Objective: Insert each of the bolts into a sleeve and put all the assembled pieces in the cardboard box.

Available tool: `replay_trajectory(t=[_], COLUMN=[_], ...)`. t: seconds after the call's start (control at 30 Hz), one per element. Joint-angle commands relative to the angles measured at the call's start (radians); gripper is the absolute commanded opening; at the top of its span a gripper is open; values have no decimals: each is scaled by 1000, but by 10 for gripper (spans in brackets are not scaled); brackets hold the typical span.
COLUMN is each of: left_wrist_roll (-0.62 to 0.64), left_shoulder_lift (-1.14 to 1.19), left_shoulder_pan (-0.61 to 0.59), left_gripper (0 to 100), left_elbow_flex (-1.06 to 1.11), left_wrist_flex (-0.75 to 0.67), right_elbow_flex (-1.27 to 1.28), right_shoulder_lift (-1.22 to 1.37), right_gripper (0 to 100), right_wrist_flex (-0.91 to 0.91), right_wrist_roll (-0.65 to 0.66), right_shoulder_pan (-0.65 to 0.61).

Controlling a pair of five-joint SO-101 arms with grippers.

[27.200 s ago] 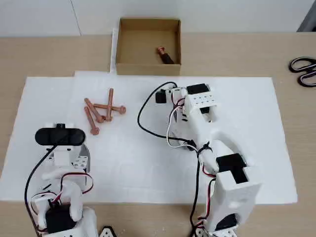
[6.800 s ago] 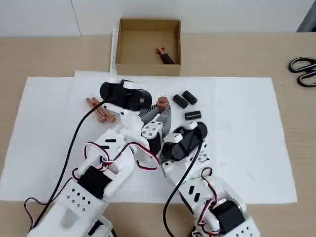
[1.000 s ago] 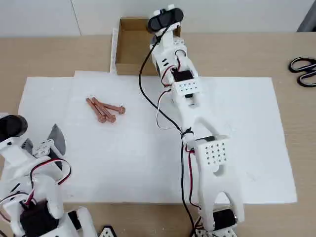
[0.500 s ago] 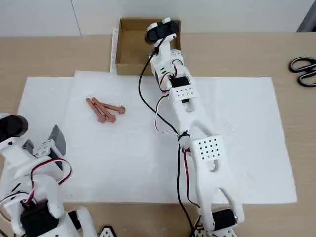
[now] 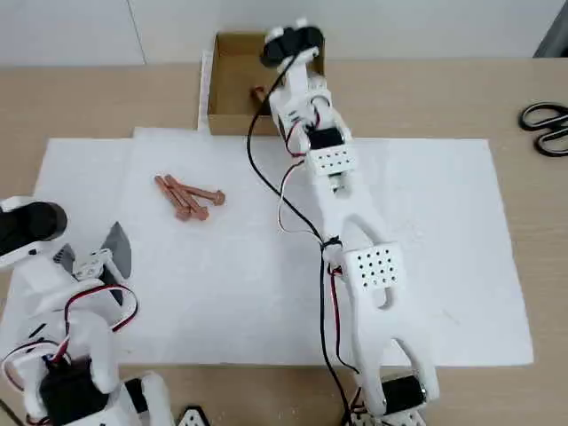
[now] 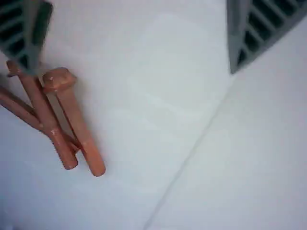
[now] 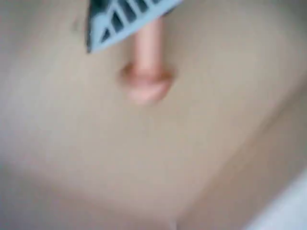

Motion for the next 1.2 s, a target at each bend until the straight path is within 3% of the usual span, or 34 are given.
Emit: replay_trajectory(t=[0.0, 0.2, 0.6, 0.77, 1.0, 1.17], left_wrist_roll=[-6, -6, -8, -40, -127, -135], left_shoulder_lift=[-8, -5, -3, -6, -8, -8], left_shoulder_pan=[3, 5, 5, 2, 2, 0], left_gripper=[244, 244, 244, 244, 244, 244], left_elbow_flex=[-4, -4, -4, -5, -8, -10], left_wrist_flex=[-8, -8, -2, 11, 77, 80], right_elbow_flex=[-233, -499, -491, -491, -462, -279], right_shoulder_lift=[-24, -28, -332, -496, -671, -825], right_gripper=[184, 184, 183, 183, 183, 183], right_wrist_flex=[143, 394, 858, 1139, 1170, 1171], right_wrist_roll=[12, 14, 14, 109, 123, 123], right_shoulder_pan=[13, 16, 131, 142, 189, 209])
